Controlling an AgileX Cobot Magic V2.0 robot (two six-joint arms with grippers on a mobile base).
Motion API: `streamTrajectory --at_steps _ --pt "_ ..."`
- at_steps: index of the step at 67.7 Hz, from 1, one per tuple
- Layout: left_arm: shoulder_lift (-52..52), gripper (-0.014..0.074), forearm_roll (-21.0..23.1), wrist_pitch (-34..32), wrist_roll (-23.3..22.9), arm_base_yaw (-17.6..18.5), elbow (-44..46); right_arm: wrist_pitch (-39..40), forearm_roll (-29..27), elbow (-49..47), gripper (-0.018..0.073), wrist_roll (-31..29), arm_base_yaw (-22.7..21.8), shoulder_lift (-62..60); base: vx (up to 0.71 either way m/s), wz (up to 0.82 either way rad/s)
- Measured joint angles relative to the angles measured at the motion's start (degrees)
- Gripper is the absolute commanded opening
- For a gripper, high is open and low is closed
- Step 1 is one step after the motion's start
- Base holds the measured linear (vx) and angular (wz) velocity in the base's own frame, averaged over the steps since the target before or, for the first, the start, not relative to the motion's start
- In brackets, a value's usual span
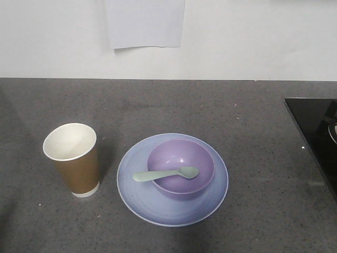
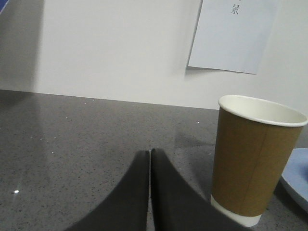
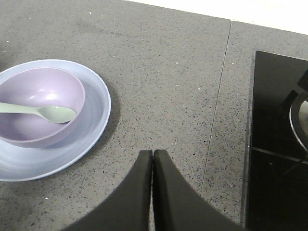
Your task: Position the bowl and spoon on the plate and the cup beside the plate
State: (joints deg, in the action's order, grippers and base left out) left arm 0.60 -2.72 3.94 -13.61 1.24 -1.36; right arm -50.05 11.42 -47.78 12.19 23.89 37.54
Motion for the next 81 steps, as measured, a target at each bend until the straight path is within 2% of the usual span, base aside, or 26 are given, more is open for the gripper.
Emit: streamTrajectory --at_steps 7,14,23,28,43,59,69,81 --pt "0.0 -0.0006 0.0 0.0 0.0 0.0 0.0 0.38 -1.12 0.0 -0.001 -1.21 -1.14 -0.4 0.0 0.0" --pt "0.0 -0.0006 0.0 -0.04 0.0 0.0 0.0 2.86 -5.05 0.51 -0.001 -5.6 -5.73 -1.62 0.0 0.0" --pt "0.0 -0.0006 0.0 -0.04 0.0 0.0 0.0 10.34 -9.51 4.85 -0.001 -12.19 -10.51 -5.06 0.0 0.0" --pt "0.0 -0.0006 0.0 -0.04 0.0 0.0 0.0 15.58 -11.42 9.16 -0.001 -13.7 -12.32 -7.63 0.0 0.0" --pt "0.0 -0.0006 0.0 -0.04 0.0 0.0 0.0 28.53 -12.08 22.86 -0.001 -14.2 -17.2 -18.23 0.0 0.0" --pt "0.0 -0.0006 0.0 -0.04 0.0 0.0 0.0 34.91 -12.13 34.66 -0.001 -14.22 -21.34 -30.5 0.0 0.0" --pt "0.0 -0.0006 0.0 -0.04 0.0 0.0 0.0 38.68 -12.13 41.11 -0.001 -14.22 -22.12 -37.25 0.0 0.0" --pt "0.0 -0.0006 0.0 -0.06 0.0 0.0 0.0 44.77 -12.45 48.23 -0.001 -13.99 -22.12 -38.18 0.0 0.0"
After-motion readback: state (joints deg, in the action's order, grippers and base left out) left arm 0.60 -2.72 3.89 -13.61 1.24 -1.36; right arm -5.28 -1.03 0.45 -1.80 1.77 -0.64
